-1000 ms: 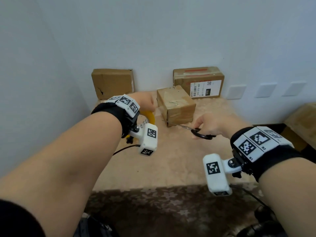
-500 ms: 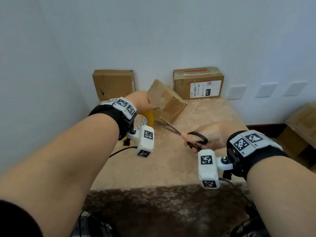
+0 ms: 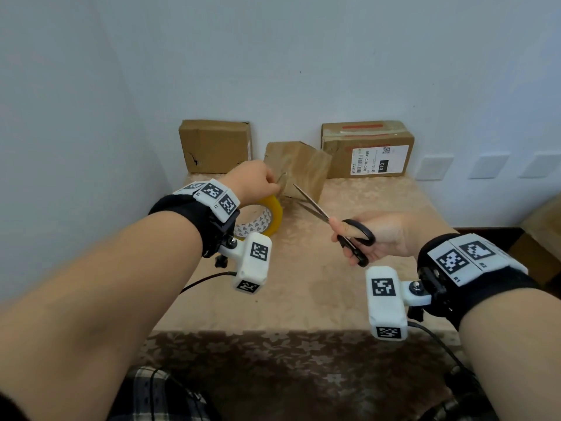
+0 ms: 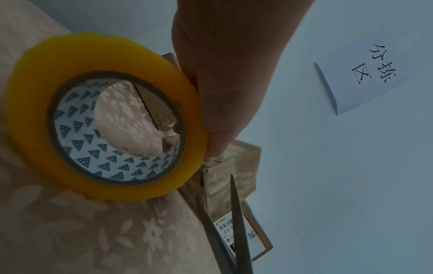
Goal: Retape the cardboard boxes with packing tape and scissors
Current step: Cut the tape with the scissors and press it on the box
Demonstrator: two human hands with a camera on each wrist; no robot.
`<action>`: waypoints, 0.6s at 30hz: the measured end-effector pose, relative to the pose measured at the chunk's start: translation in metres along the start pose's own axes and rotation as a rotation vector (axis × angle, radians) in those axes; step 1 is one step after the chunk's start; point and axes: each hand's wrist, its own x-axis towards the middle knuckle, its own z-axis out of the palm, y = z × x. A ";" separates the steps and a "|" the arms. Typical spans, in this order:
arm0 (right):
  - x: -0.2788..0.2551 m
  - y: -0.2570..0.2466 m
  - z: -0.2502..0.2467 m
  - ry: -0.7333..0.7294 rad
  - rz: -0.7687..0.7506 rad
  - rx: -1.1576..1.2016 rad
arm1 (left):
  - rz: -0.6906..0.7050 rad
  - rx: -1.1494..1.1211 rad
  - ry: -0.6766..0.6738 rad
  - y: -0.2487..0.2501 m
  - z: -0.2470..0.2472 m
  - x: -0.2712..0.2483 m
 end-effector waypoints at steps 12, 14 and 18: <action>-0.010 -0.030 -0.014 0.492 -0.360 0.000 | 0.036 0.062 -0.119 0.010 0.001 -0.005; 0.007 -0.034 -0.004 0.772 -0.378 -0.095 | 0.053 0.104 -0.112 0.016 0.003 -0.005; 0.034 -0.034 0.021 0.912 -0.241 -0.459 | 0.070 0.137 -0.074 0.017 0.006 -0.006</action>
